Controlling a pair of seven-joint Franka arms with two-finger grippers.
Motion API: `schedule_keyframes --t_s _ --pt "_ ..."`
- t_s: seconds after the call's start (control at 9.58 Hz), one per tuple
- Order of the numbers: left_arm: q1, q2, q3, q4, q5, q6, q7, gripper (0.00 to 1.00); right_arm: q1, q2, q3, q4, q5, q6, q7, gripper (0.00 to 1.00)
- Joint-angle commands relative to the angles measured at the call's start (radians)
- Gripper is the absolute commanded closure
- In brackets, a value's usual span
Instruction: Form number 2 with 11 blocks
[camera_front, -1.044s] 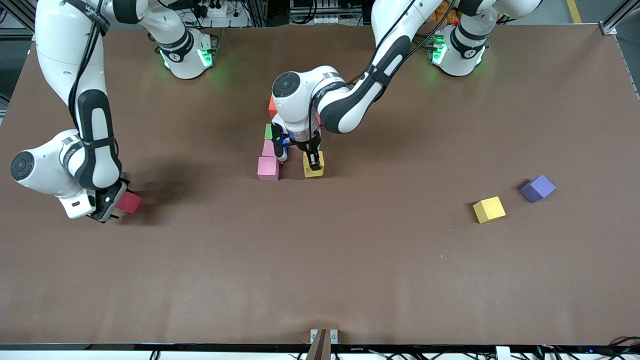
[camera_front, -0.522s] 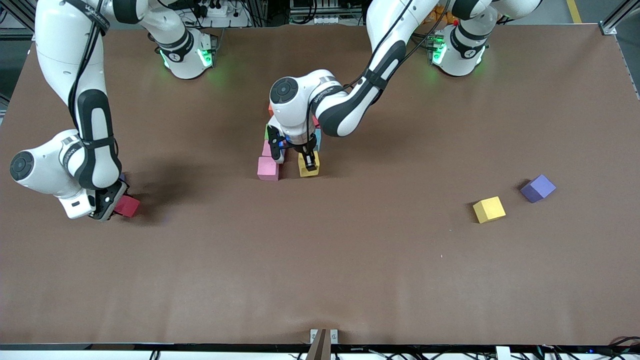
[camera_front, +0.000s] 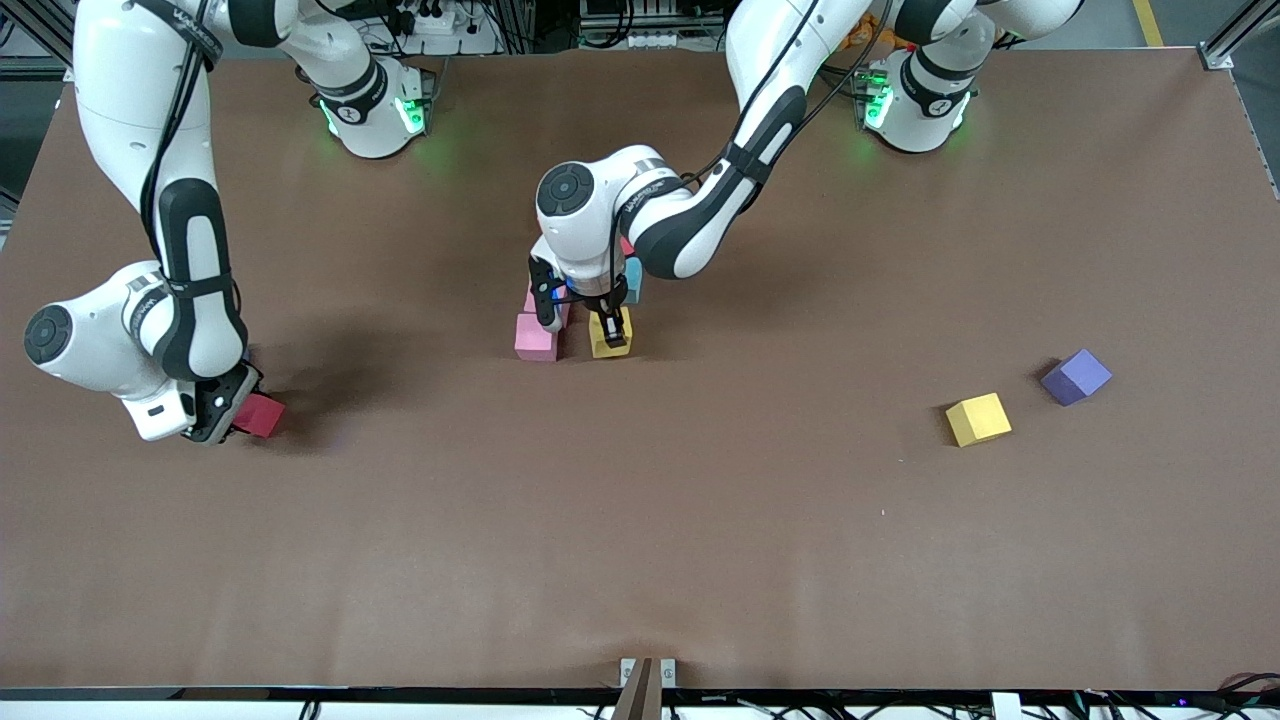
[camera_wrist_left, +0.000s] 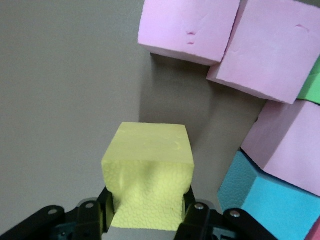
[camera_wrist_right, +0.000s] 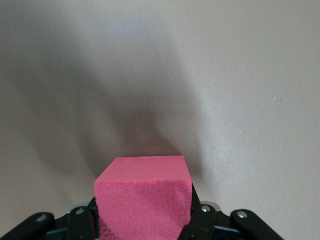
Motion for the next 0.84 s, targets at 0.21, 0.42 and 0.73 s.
schedule_keyframes --t_s 0.21,0.42,0.73 --pt "-0.045 0.026 0.049 0.048 -0.062 -0.012 0.055 1.00 0.053 -0.007 -0.004 0.057 0.023 -0.073 0.075 0.61" --pt "-0.054 0.032 0.062 0.056 -0.071 -0.012 0.078 1.00 0.067 -0.009 -0.004 0.063 0.023 -0.073 0.097 0.61" --pt "-0.068 0.038 0.086 0.059 -0.091 -0.009 0.084 1.00 0.067 -0.007 -0.004 0.063 0.023 -0.074 0.097 0.61"
